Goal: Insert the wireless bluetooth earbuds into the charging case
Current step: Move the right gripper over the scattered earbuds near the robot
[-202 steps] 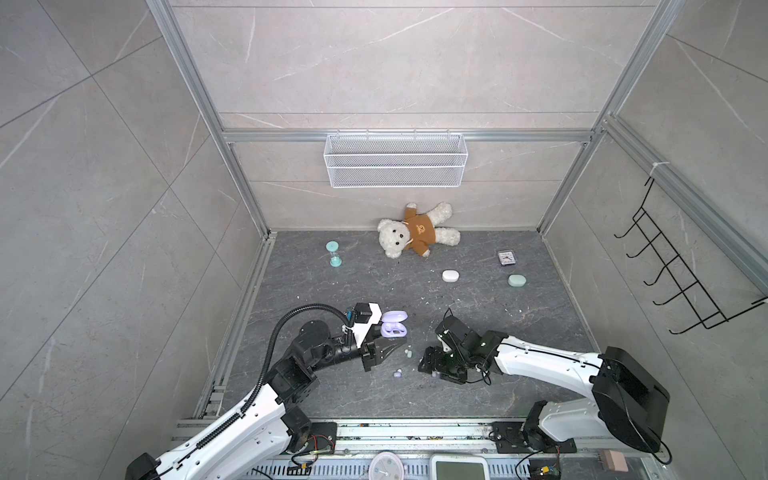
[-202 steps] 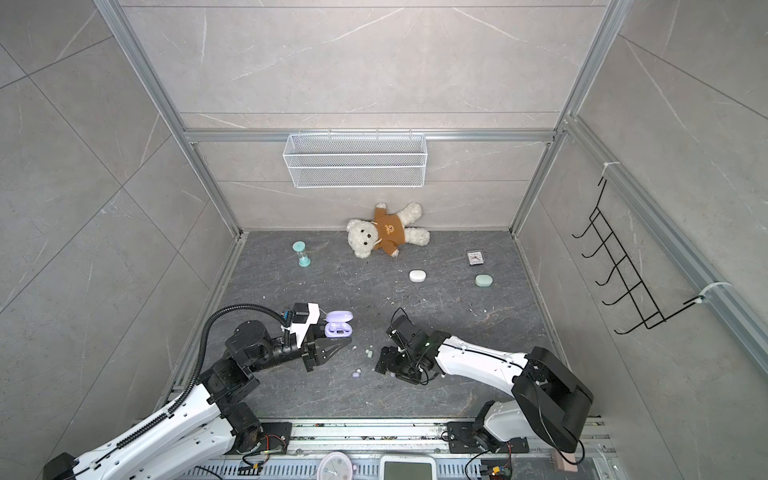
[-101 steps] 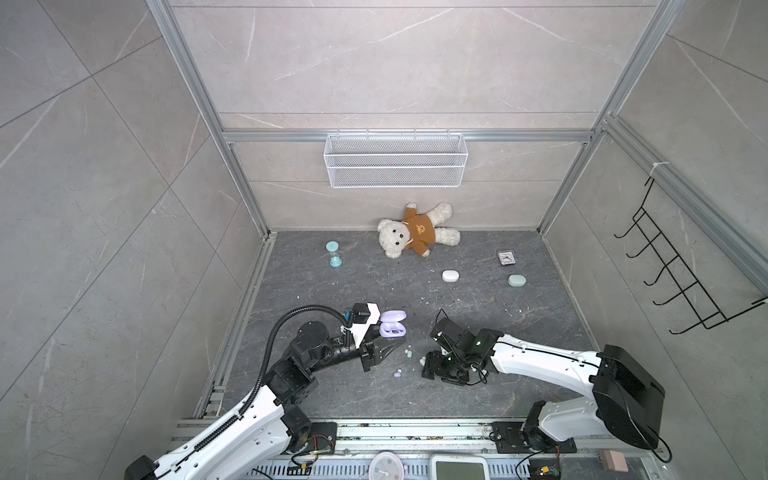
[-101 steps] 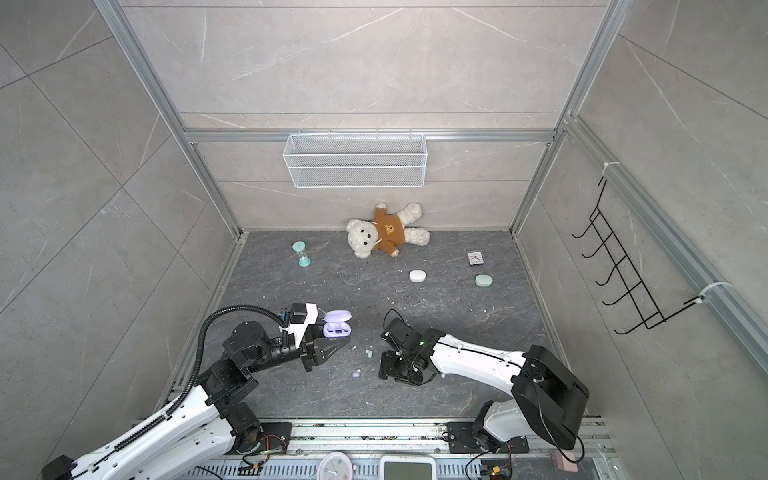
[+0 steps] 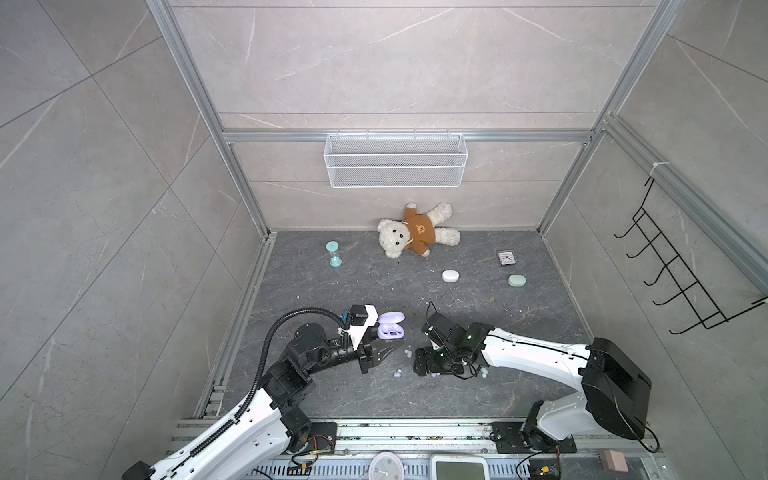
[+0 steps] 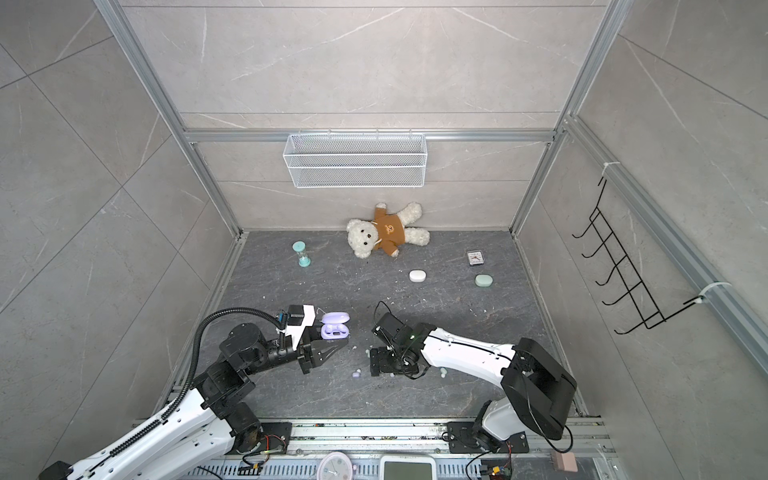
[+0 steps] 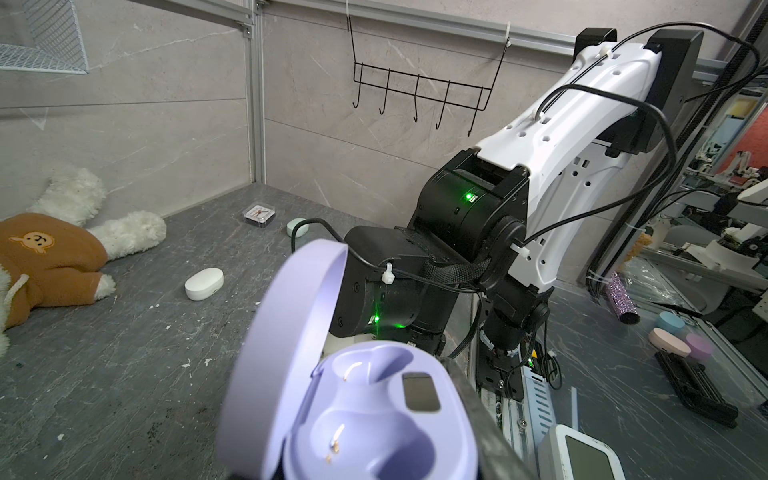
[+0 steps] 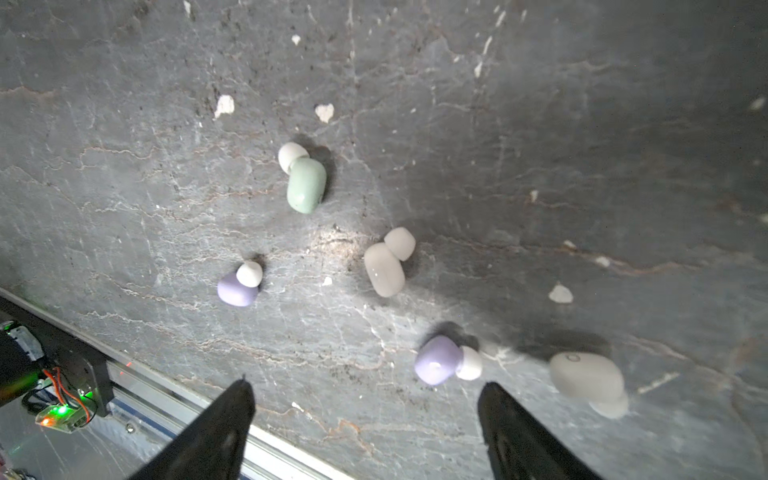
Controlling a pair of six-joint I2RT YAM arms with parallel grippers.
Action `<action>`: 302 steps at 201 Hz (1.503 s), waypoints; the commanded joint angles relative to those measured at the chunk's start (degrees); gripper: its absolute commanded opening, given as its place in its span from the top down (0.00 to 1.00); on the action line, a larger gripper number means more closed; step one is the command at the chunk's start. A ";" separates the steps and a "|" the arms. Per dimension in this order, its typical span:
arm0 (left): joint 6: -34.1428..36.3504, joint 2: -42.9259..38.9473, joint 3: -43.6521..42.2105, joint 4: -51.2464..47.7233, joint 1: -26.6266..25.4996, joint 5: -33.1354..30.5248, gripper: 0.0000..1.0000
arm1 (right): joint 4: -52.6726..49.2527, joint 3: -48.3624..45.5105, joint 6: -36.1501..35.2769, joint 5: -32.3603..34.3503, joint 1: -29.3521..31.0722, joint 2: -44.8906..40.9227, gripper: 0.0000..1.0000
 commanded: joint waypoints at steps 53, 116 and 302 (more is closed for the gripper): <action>0.10 -1.42 1.19 0.20 0.11 -0.88 0.85 | 4.51 -0.61 -9.14 -5.63 -2.26 3.44 0.03; 0.45 -2.67 2.14 -2.03 0.11 -1.28 0.86 | 6.82 -2.70 -8.12 -8.70 -2.34 5.77 0.04; 0.07 -2.50 2.36 -2.34 0.11 -1.07 0.85 | 3.89 -6.74 -2.33 -5.39 0.51 0.65 0.05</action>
